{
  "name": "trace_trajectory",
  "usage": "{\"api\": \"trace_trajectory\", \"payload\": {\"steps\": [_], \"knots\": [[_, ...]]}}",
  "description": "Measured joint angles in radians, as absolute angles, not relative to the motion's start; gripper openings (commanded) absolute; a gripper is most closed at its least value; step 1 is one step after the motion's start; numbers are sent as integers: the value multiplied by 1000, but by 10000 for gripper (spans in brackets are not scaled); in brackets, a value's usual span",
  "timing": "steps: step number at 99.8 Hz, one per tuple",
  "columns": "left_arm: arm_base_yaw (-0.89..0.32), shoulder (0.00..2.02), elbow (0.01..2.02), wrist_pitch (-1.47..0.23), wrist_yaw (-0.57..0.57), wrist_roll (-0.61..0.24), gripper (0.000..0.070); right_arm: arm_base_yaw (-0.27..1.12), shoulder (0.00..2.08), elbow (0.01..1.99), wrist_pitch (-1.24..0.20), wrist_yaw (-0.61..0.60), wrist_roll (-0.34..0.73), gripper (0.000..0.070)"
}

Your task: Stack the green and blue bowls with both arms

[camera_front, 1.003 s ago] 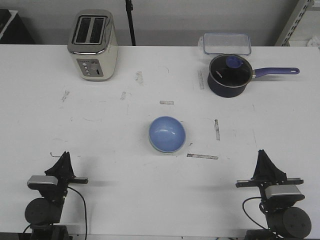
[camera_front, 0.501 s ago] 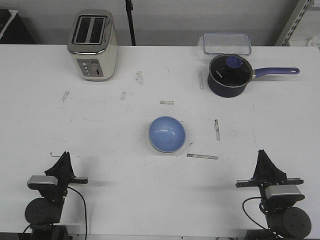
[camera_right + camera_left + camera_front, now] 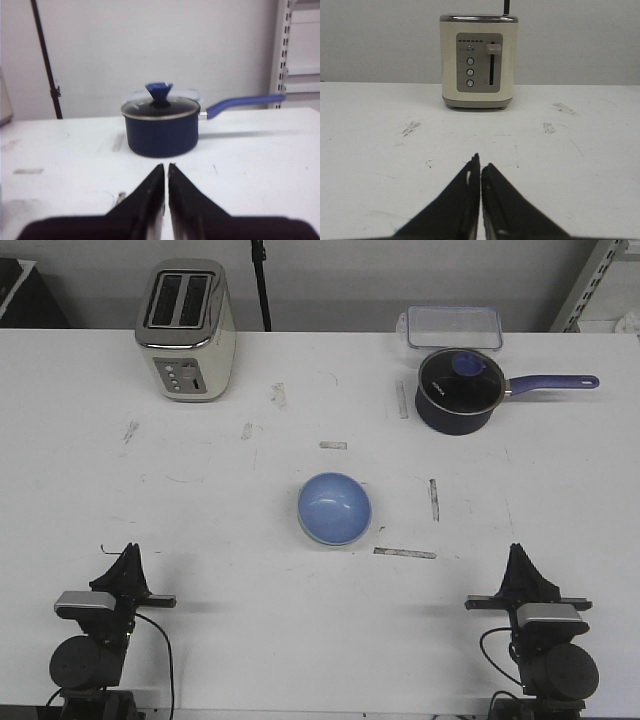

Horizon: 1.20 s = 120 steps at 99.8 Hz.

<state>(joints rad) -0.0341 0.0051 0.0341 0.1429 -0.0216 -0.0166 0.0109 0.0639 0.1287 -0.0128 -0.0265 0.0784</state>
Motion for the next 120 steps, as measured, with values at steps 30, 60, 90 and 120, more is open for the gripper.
{"api": "trace_trajectory", "payload": {"steps": [30,60,90,120], "knots": [[-34,5,34,143,-22,-17,1,11,2,34,14,-26,78,4],[-34,5,34,143,-22,-17,1,11,2,15,41,-22,78,4],[-34,5,34,143,-22,-17,1,11,2,15,42,-22,78,4],[-34,5,34,143,-22,-17,1,11,2,15,42,-22,78,4]]}}
